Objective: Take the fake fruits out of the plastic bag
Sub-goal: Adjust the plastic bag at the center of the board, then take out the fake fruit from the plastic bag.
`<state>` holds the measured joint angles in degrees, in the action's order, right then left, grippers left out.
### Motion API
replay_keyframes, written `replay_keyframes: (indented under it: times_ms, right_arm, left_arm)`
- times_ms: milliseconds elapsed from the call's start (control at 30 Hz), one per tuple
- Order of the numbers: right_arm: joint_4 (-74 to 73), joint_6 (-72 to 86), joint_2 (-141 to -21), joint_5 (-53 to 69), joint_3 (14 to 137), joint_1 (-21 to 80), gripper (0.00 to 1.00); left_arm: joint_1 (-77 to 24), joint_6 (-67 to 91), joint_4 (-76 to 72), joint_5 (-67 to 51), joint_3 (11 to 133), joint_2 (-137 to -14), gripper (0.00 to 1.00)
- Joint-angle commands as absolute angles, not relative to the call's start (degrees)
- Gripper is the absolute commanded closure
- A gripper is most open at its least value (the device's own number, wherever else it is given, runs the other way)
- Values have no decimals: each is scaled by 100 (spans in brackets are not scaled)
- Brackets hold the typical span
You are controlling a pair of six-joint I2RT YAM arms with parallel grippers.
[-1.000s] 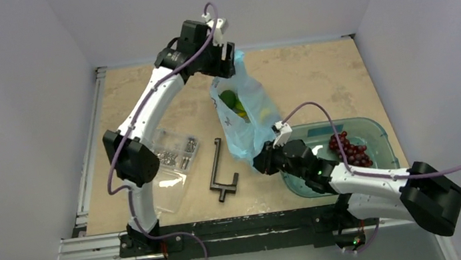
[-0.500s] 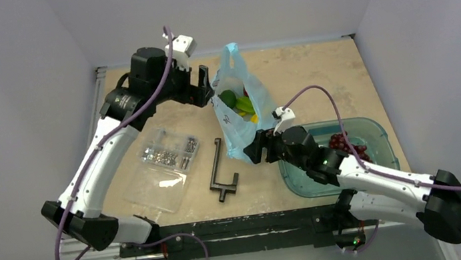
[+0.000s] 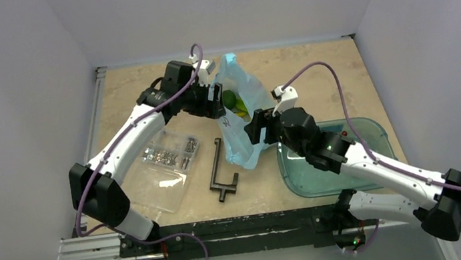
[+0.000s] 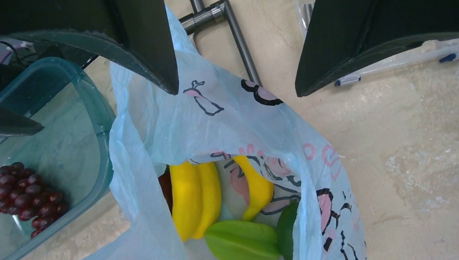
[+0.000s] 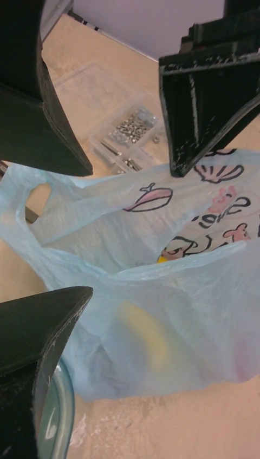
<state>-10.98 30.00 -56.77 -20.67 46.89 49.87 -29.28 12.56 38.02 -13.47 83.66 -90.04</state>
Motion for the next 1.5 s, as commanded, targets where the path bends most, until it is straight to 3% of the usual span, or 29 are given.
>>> replay_keyframes:
  times_ms: [0, 133, 233, 400, 533, 1033, 1467]
  right_arm:
    - [-819, 2678, -6065, -1861, 5123, 5014, 31]
    - [-214, 2866, -6611, -1590, 5129, 5010, 44]
    - [242, 2959, -7089, -1598, 5130, 5010, 58]
    - [302, 2755, -7956, -2155, 5606, 5010, 70]
    - [96, 2514, -8394, -2755, 5984, 5010, 75]
    - [9, 1974, -9573, -3808, 6708, 4684, 71]
    - [87, 957, -10659, -3560, 7424, 3982, 53]
  left_arm:
    - [-2900, 1339, 3392, -1643, 8361, -9049, 26]
    - [-2901, 1474, 3371, -2102, 8413, -9326, 38]
    - [-2905, 1543, 3399, -2326, 8463, -9432, 54]
    - [-2901, 1413, 3665, -2170, 8572, -9491, 75]
    - [-2905, 1094, 4082, -2049, 8753, -9591, 100]
    - [-2954, 745, 4541, -1821, 8764, -9374, 100]
    - [-3008, 631, 4680, -1901, 8813, -9362, 100]
